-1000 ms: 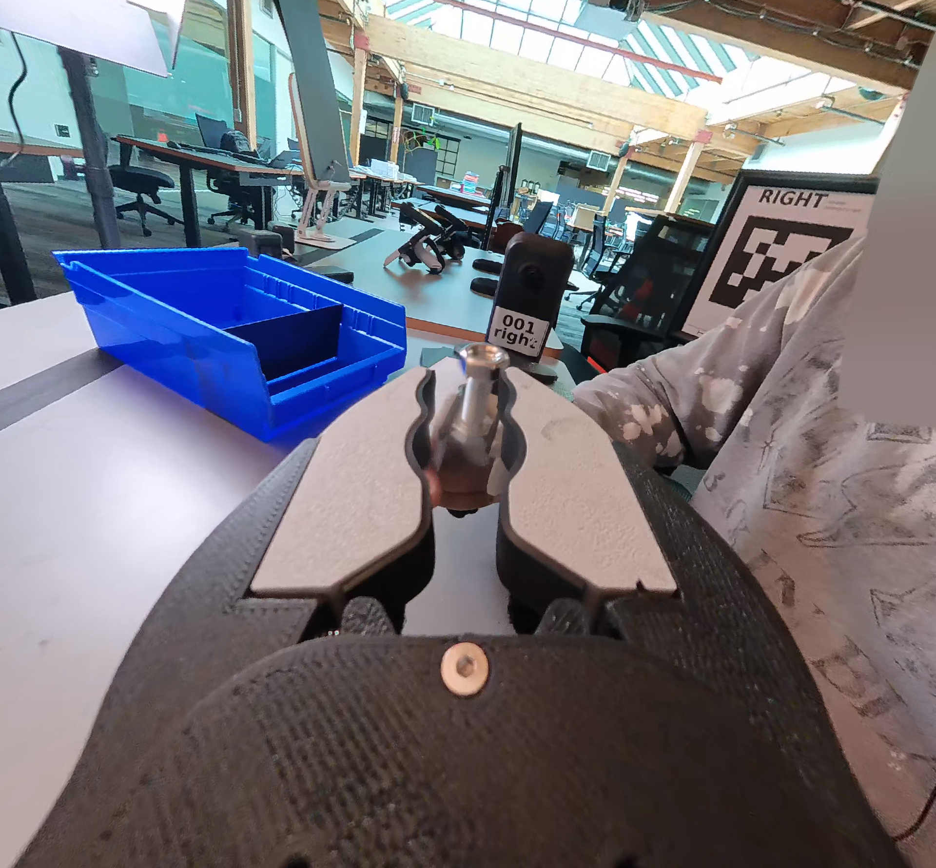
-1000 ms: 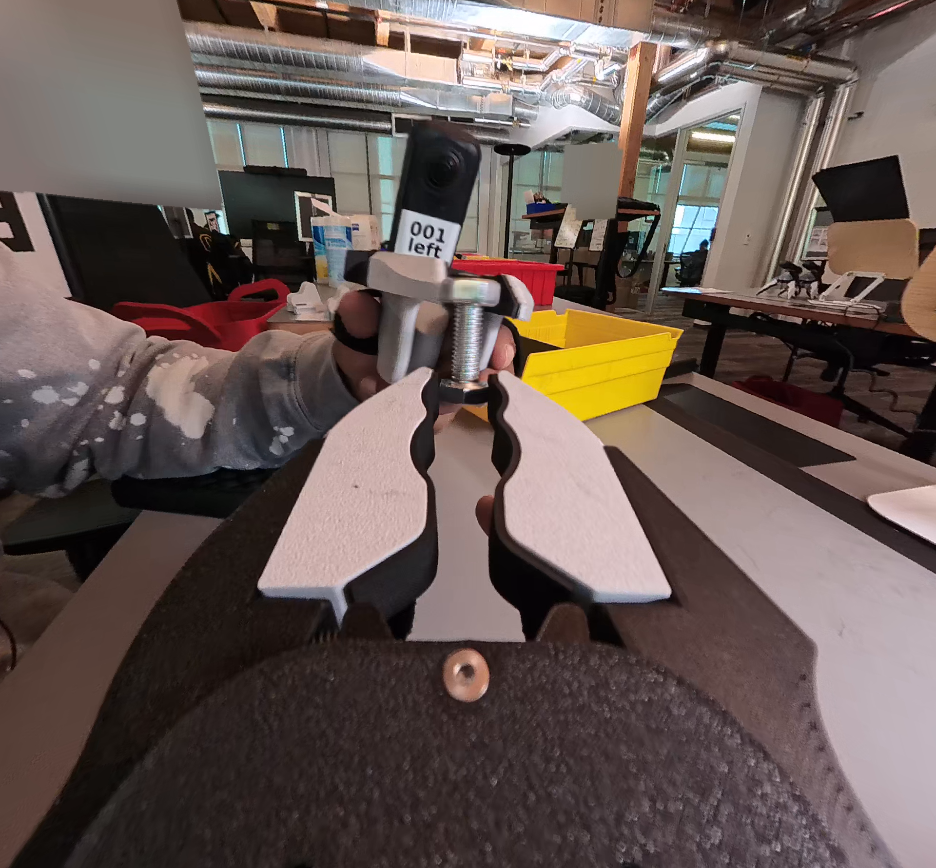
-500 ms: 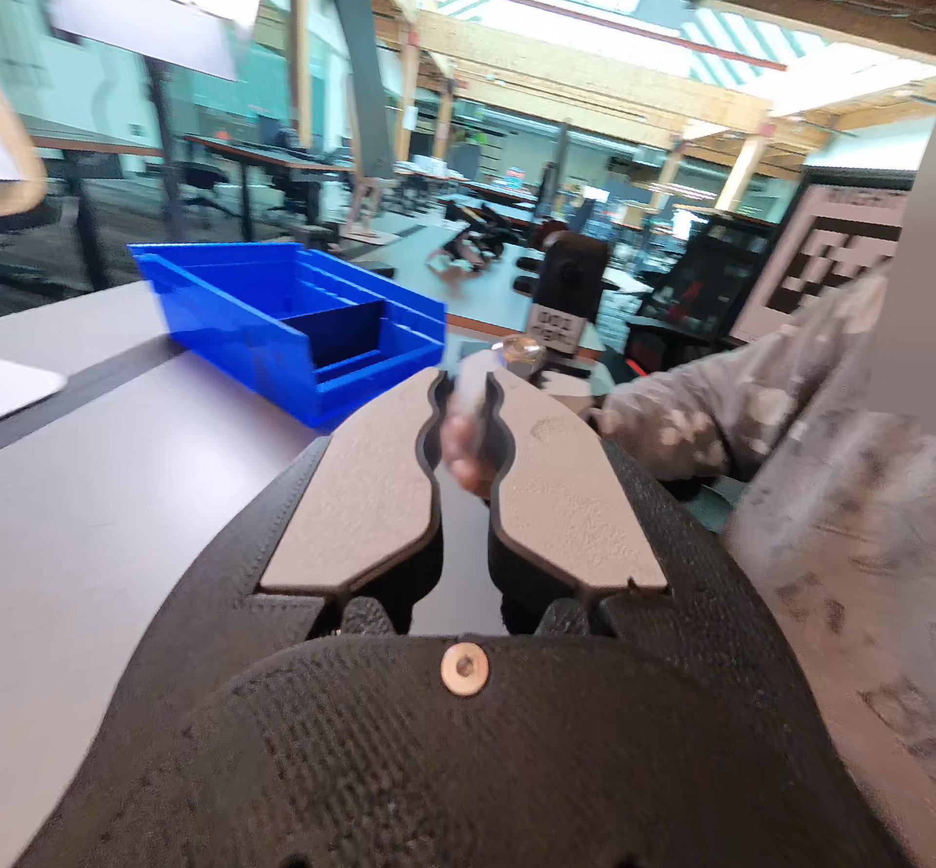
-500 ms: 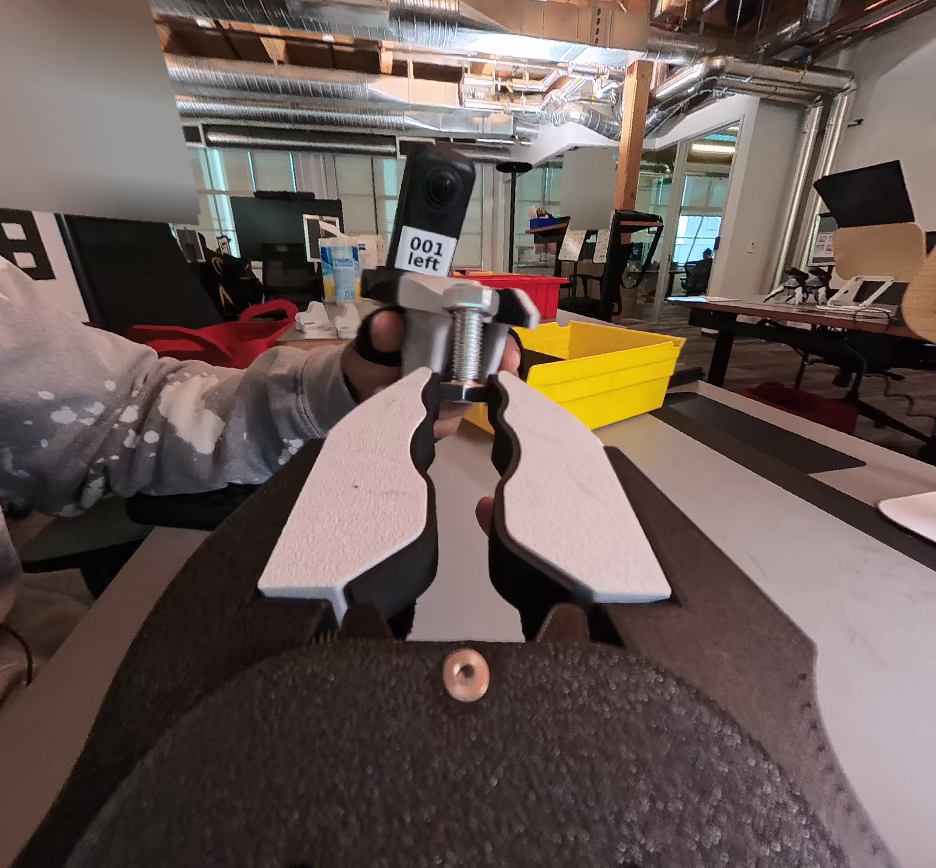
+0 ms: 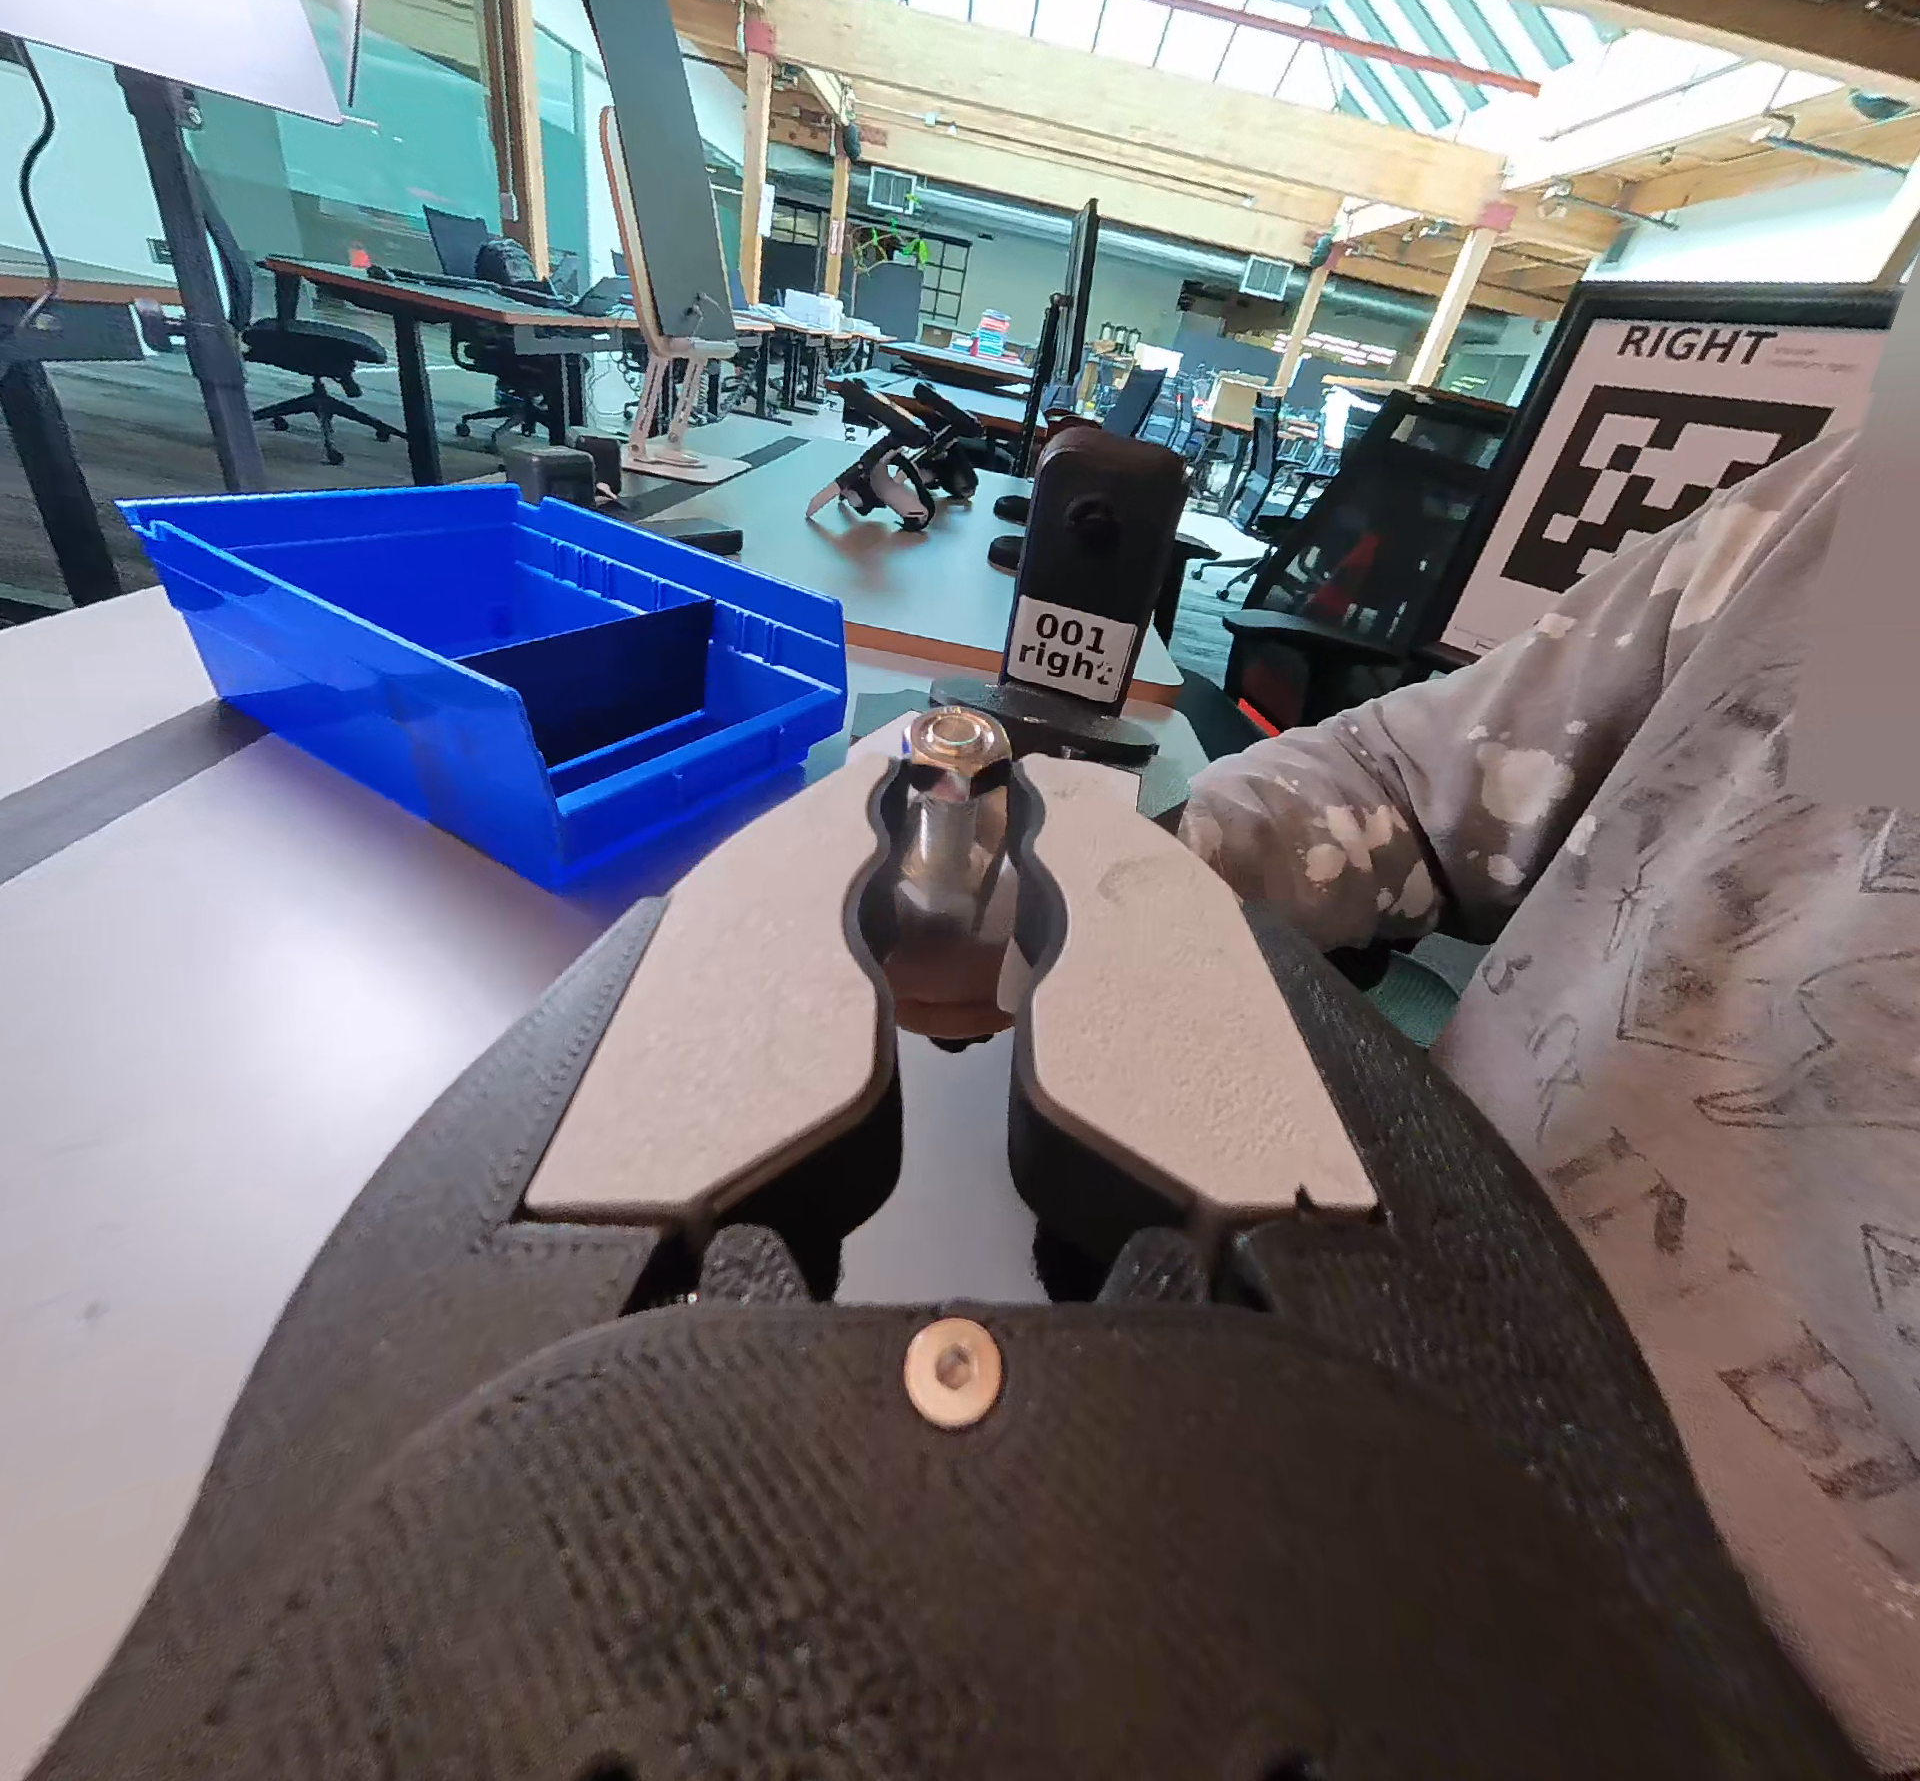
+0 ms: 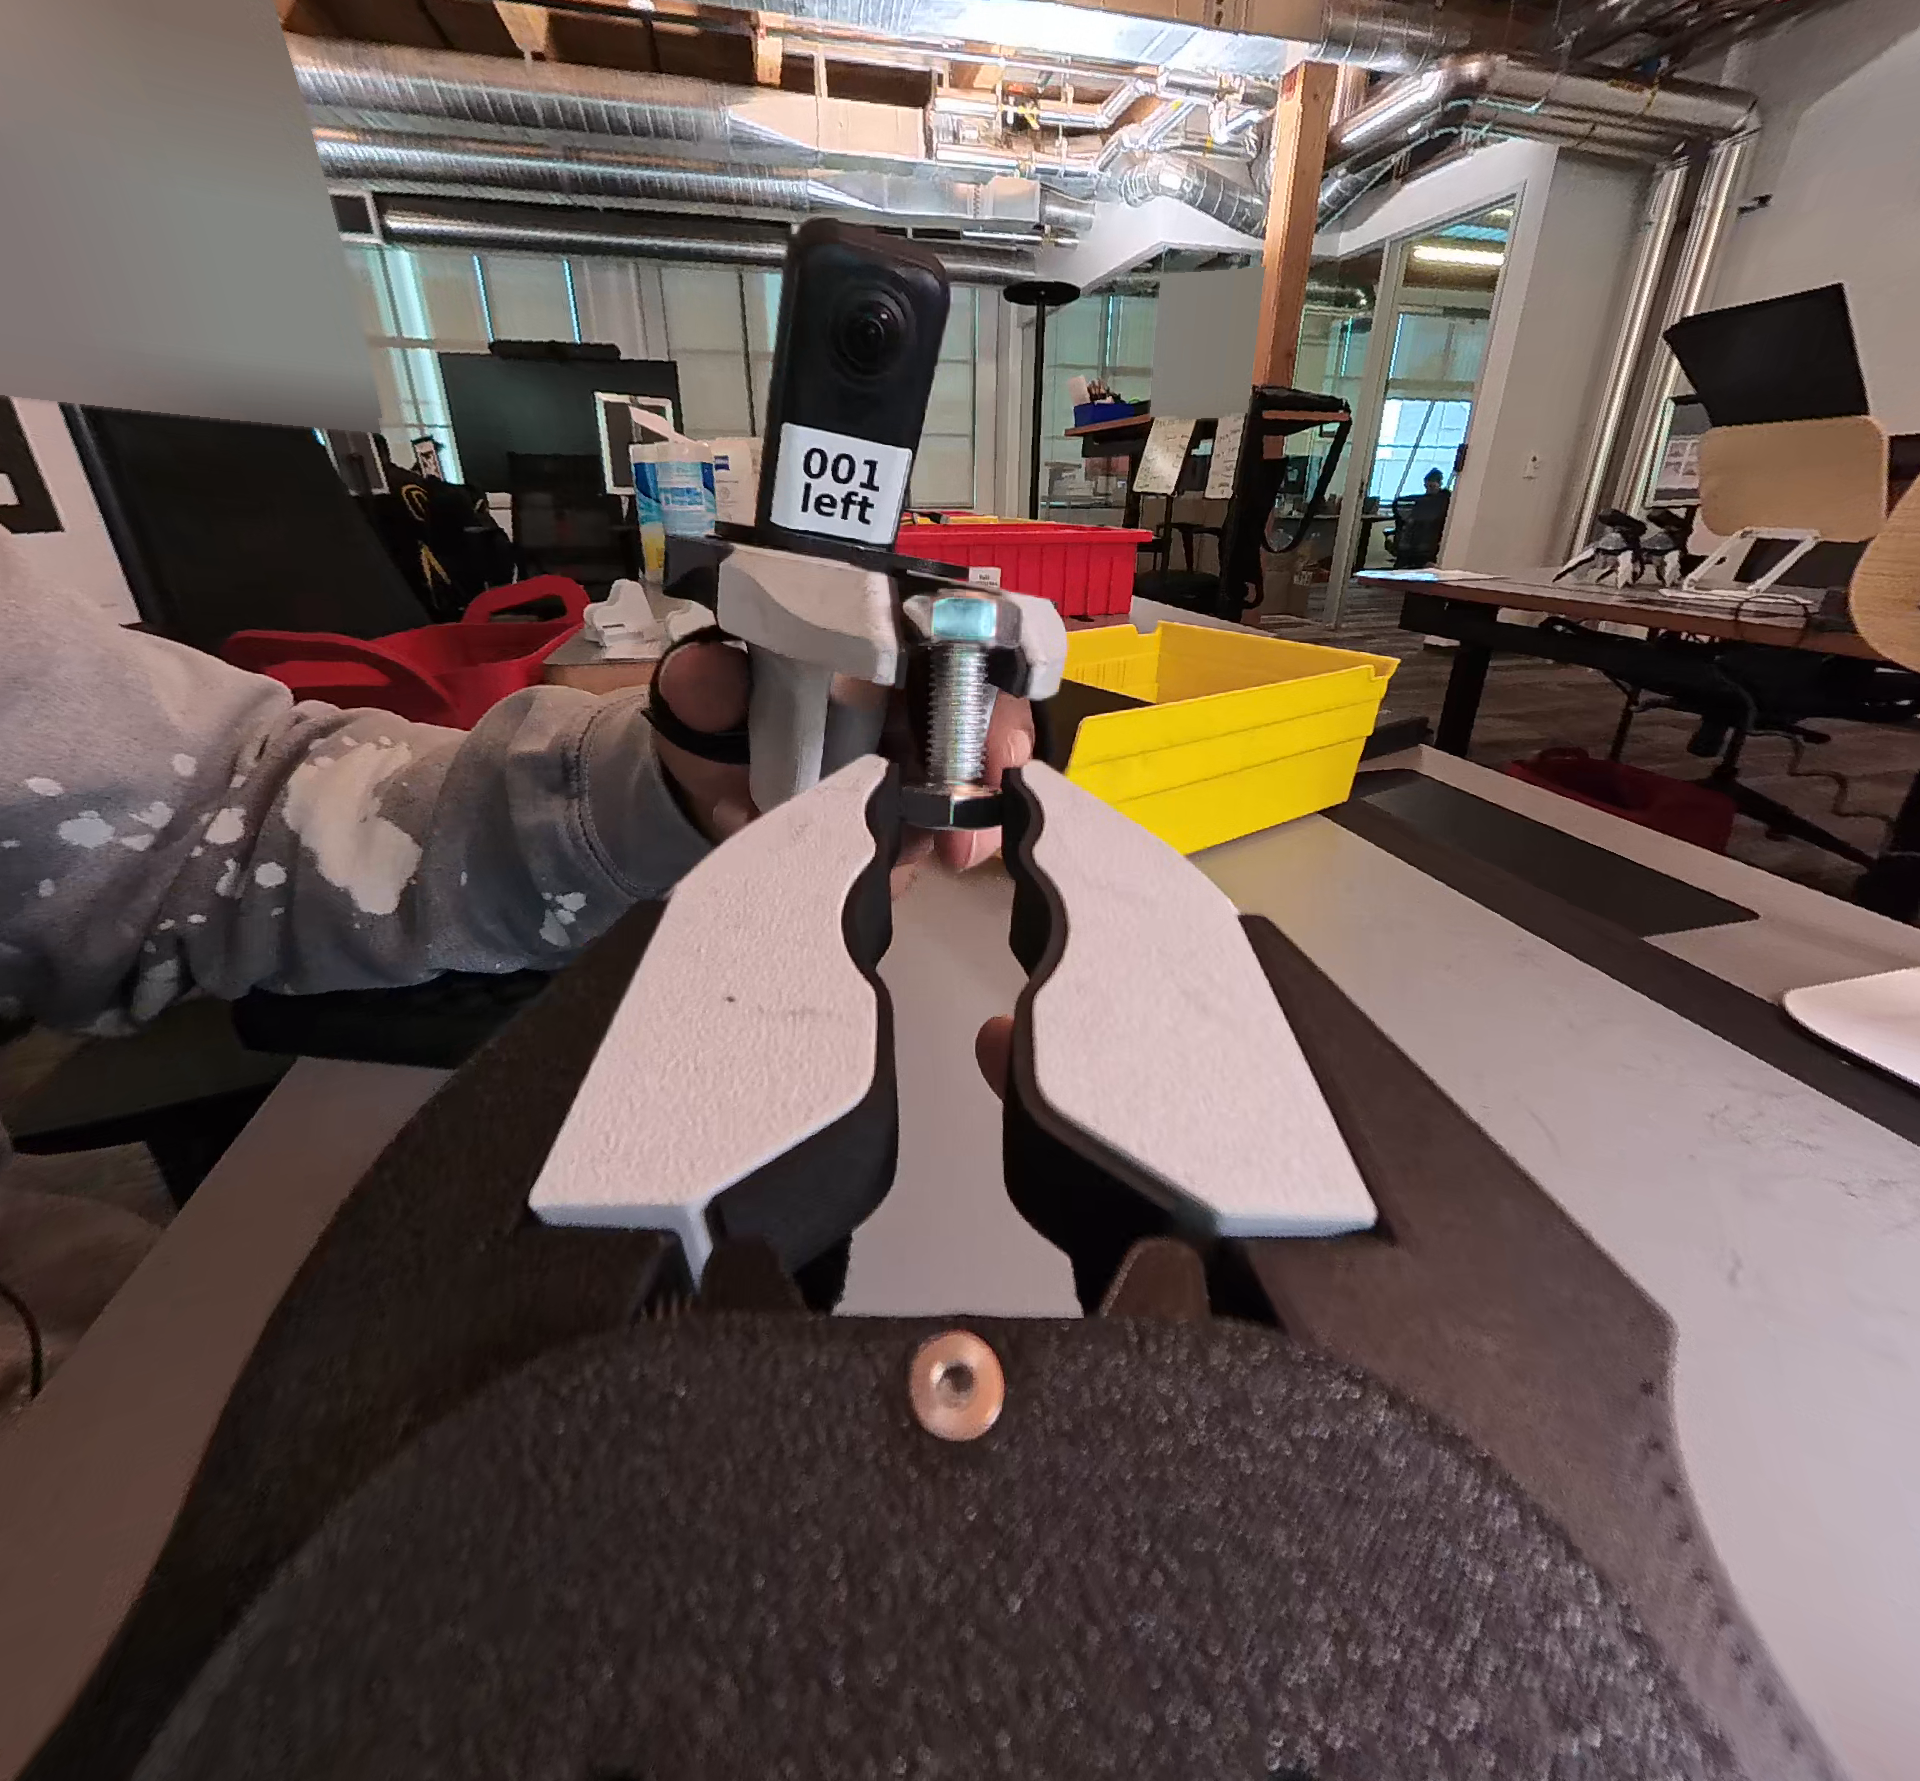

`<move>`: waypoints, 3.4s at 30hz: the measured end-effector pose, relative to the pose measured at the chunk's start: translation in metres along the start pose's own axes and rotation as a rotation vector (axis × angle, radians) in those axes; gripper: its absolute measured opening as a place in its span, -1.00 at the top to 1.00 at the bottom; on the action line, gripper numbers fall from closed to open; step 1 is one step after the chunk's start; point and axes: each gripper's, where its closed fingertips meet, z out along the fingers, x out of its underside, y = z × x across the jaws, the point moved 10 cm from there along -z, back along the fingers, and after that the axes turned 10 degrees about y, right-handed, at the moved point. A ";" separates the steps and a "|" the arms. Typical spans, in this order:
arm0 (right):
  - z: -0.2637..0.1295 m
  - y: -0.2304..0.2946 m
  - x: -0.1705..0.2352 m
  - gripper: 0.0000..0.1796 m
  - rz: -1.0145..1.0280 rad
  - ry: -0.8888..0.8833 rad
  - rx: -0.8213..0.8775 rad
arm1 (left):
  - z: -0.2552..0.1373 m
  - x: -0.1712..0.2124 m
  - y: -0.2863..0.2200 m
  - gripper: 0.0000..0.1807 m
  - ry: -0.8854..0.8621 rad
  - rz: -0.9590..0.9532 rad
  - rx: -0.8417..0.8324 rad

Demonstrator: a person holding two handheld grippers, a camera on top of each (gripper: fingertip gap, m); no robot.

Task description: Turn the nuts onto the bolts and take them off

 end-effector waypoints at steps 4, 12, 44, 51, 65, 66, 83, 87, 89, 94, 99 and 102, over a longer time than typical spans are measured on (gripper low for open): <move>0.001 0.000 0.001 0.80 -0.006 0.033 0.024 | 0.002 0.001 -0.001 0.80 0.018 0.025 -0.035; 0.003 -0.002 0.003 0.80 -0.013 0.080 0.076 | 0.002 0.003 0.002 0.80 0.030 0.043 -0.082; 0.000 -0.002 -0.001 0.80 -0.038 0.046 0.072 | -0.018 0.003 0.019 0.79 -0.041 -0.043 -0.133; 0.003 -0.002 0.003 0.80 -0.032 0.074 0.087 | -0.006 0.001 0.007 0.68 -0.047 -0.030 -0.040; 0.003 -0.001 0.003 0.80 -0.015 0.042 0.047 | -0.002 0.001 0.004 0.66 -0.028 -0.039 -0.037; 0.003 0.000 0.002 0.80 -0.015 0.039 0.045 | -0.002 0.001 0.004 0.65 -0.017 -0.025 -0.055; -0.003 -0.003 -0.002 0.80 0.015 -0.035 -0.006 | -0.011 -0.001 0.015 0.87 -0.011 -0.101 -0.172; -0.002 -0.002 -0.002 0.80 0.014 -0.031 0.008 | -0.016 -0.003 0.015 0.77 -0.042 -0.099 -0.130; -0.001 -0.003 0.000 0.80 0.015 -0.012 0.021 | -0.010 -0.003 0.008 0.68 -0.033 -0.074 -0.077; 0.000 -0.002 0.000 0.80 0.009 0.000 0.036 | -0.002 -0.002 0.004 0.67 0.002 -0.063 -0.072; -0.002 -0.003 -0.002 0.80 0.002 -0.023 0.022 | -0.015 -0.003 0.014 0.83 -0.001 -0.093 -0.180; -0.001 -0.003 0.000 0.80 0.009 -0.008 0.031 | -0.011 -0.004 0.008 0.69 -0.007 -0.071 -0.108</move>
